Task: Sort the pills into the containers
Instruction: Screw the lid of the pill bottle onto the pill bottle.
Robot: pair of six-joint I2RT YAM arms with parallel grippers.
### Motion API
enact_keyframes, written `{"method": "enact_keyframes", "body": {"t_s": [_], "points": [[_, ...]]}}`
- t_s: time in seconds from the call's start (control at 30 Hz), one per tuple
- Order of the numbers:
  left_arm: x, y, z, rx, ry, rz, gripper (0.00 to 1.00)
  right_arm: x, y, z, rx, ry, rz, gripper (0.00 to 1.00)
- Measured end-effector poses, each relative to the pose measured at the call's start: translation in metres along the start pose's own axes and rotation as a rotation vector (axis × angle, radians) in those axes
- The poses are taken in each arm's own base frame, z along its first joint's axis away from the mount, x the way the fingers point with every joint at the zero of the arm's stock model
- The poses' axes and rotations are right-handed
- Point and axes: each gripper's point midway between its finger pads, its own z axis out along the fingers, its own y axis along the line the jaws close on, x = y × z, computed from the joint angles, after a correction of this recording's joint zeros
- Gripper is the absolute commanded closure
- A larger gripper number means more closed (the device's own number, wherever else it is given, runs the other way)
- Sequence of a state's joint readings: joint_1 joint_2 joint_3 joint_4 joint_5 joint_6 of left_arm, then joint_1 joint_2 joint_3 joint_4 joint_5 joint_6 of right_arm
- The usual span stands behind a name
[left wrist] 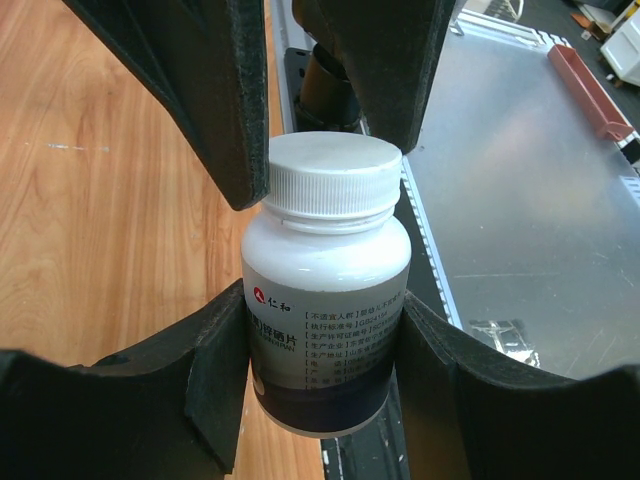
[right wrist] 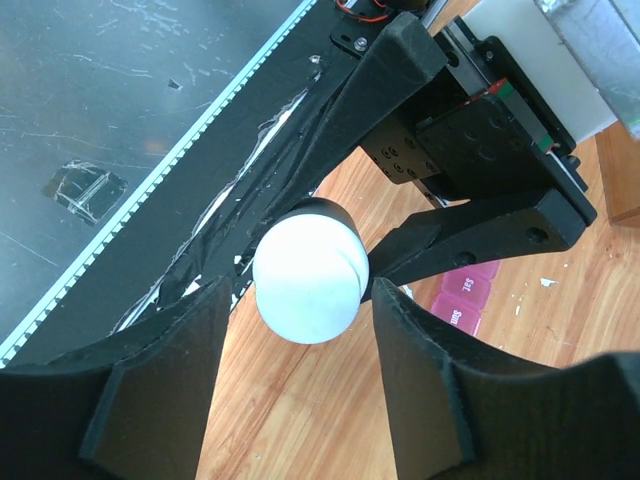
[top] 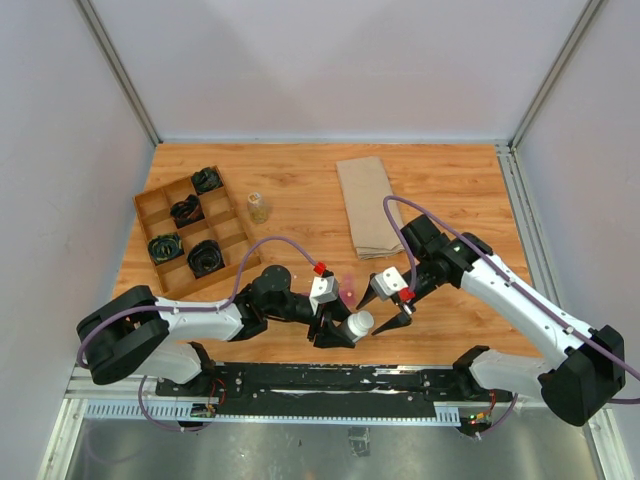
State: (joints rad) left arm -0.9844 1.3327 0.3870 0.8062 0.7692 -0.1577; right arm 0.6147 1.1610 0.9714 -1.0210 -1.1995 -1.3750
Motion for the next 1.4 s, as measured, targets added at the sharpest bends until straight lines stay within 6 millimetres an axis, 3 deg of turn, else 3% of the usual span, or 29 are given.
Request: {"method": "enact_keyframes", "body": {"t_s": [0.4,0.63,0.87,1.17,1.23,1.27,1.37,1.4], "points": [[-0.001,0.002,-0.001,-0.017,-0.001,-0.002,1.0,0.002,-0.005,0.002,0.016,0.02,0.042,0.64],[-0.005,0.012,-0.01,-0.129,-0.032,0.015,1.0,0.004,-0.018,0.001,0.06,0.038,0.13,0.71],[-0.007,0.039,-0.026,-0.37,-0.086,0.05,1.0,0.018,-0.05,0.0,0.138,0.115,0.343,0.74],[0.015,0.085,-0.044,-0.66,-0.024,0.066,1.0,0.057,-0.083,0.002,0.233,0.247,0.657,0.75],[0.018,0.089,-0.044,-0.678,-0.014,0.067,1.0,0.061,-0.084,0.002,0.25,0.259,0.698,0.7],[0.019,0.09,-0.043,-0.68,-0.01,0.066,1.0,0.062,-0.085,0.002,0.256,0.263,0.71,0.63],[0.018,0.091,-0.041,-0.678,-0.012,0.062,1.0,0.061,-0.085,-0.001,0.274,0.261,0.731,0.25],[0.015,0.091,-0.039,-0.674,-0.025,0.062,1.0,0.06,-0.085,-0.003,0.279,0.258,0.739,0.17]]}}
